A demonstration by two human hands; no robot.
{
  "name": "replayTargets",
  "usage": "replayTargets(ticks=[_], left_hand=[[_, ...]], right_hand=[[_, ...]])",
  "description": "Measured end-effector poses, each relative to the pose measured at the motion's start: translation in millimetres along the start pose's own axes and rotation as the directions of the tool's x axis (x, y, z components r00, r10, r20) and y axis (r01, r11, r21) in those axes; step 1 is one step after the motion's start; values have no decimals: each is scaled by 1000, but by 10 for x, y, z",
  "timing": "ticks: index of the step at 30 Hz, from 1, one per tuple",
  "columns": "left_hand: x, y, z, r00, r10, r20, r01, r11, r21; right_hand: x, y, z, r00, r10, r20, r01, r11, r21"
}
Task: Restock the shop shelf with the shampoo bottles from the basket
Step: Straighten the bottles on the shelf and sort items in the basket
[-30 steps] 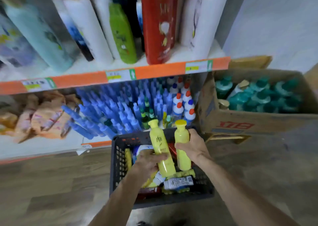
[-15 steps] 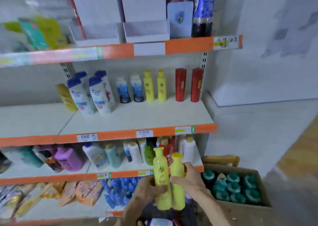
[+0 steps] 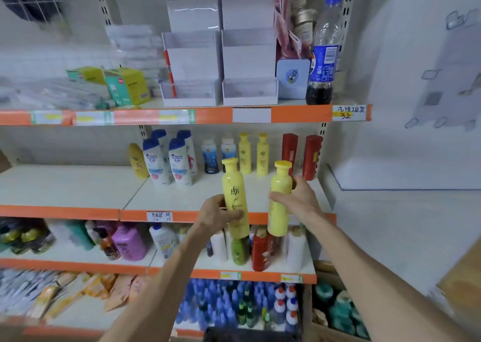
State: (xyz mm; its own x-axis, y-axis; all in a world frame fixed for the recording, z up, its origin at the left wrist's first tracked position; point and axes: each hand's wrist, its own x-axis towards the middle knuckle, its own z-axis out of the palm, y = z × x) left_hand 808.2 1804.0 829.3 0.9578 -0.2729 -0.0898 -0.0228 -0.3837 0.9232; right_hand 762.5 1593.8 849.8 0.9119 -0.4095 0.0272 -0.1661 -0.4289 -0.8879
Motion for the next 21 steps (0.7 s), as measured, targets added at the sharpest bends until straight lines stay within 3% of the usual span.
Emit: replayTargets(ticks=[8,21], left_hand=[[701,-290,-25,1000,-3,-5,3,1000,-24],[2642,-780,93,1000,25,11,-24,992,-125]], right_hand=[[500,97,287,1000,-7,-21,8,1000,19],[2087,458,1064,985,-69,-157,78,996,53]])
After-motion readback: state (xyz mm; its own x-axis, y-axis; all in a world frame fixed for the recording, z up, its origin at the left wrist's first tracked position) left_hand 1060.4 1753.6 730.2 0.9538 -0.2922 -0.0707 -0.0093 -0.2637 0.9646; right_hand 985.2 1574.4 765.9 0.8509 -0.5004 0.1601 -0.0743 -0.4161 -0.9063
